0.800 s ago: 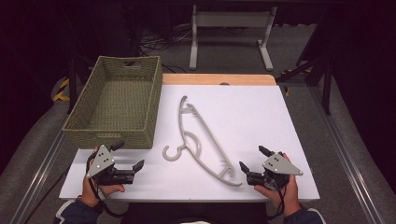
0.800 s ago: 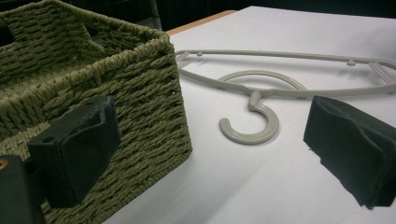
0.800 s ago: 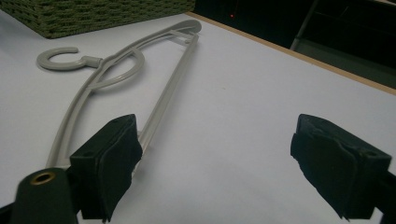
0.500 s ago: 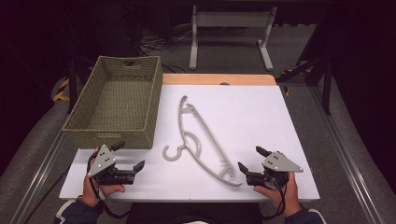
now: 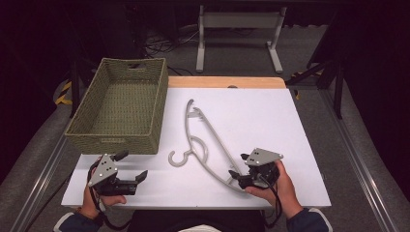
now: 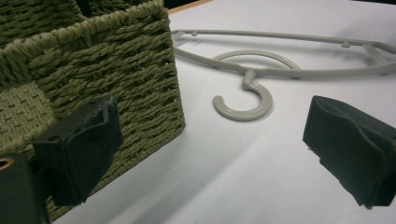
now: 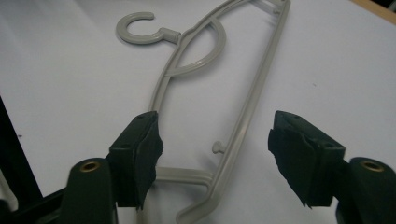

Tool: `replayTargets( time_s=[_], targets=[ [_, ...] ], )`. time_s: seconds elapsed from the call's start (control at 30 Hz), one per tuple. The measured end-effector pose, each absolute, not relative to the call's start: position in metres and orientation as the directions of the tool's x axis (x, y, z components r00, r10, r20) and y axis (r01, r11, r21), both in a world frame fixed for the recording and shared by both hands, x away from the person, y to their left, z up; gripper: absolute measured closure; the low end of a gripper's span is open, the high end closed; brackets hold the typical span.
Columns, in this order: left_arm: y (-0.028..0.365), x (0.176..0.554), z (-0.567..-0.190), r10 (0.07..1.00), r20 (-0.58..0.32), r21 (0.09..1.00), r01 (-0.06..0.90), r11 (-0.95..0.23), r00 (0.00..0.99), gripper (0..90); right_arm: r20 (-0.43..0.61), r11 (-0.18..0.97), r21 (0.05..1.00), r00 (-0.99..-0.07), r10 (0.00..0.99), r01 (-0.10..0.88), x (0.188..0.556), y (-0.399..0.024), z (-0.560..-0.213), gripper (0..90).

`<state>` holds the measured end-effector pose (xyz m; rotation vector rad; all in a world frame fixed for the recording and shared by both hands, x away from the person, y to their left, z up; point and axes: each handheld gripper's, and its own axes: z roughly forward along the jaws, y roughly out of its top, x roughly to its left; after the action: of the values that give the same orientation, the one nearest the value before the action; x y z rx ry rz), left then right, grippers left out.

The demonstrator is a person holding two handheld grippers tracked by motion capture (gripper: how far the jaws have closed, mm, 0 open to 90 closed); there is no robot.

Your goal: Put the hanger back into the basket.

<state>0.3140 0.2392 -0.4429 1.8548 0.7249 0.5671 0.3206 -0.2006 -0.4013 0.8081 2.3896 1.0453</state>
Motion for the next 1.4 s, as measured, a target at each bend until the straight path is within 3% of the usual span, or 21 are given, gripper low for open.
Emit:
replayTargets(
  time_s=[0.5,0.8,1.0,1.23,1.4],
  targets=[
    [0.238,0.316,-0.443,0.683,0.061,0.922,0.221,-0.318,0.728,6.6,-0.042,0.718,0.551,-0.845,0.533,0.425,0.334,-0.154,-0.413,46.0],
    [0.237,0.316,-0.443,0.687,0.069,0.919,0.221,-0.326,0.724,6.8,-0.044,0.791,0.454,-0.876,0.480,0.411,0.336,-0.142,-0.434,65.8],
    [0.237,0.316,-0.443,0.691,0.064,0.920,0.225,-0.320,0.720,7.3,-0.036,0.797,0.458,-0.887,0.460,0.395,0.337,-0.142,-0.434,77.6],
    [0.233,0.316,-0.443,0.700,0.078,0.917,0.225,-0.330,0.710,7.3,0.013,0.784,0.471,-0.892,0.452,0.404,0.343,-0.147,-0.435,79.7],
    [0.231,0.316,-0.444,0.693,0.074,0.914,0.228,-0.334,0.718,7.6,0.061,0.719,0.540,-0.873,0.484,0.437,0.345,-0.156,-0.437,82.5]
  ],
)
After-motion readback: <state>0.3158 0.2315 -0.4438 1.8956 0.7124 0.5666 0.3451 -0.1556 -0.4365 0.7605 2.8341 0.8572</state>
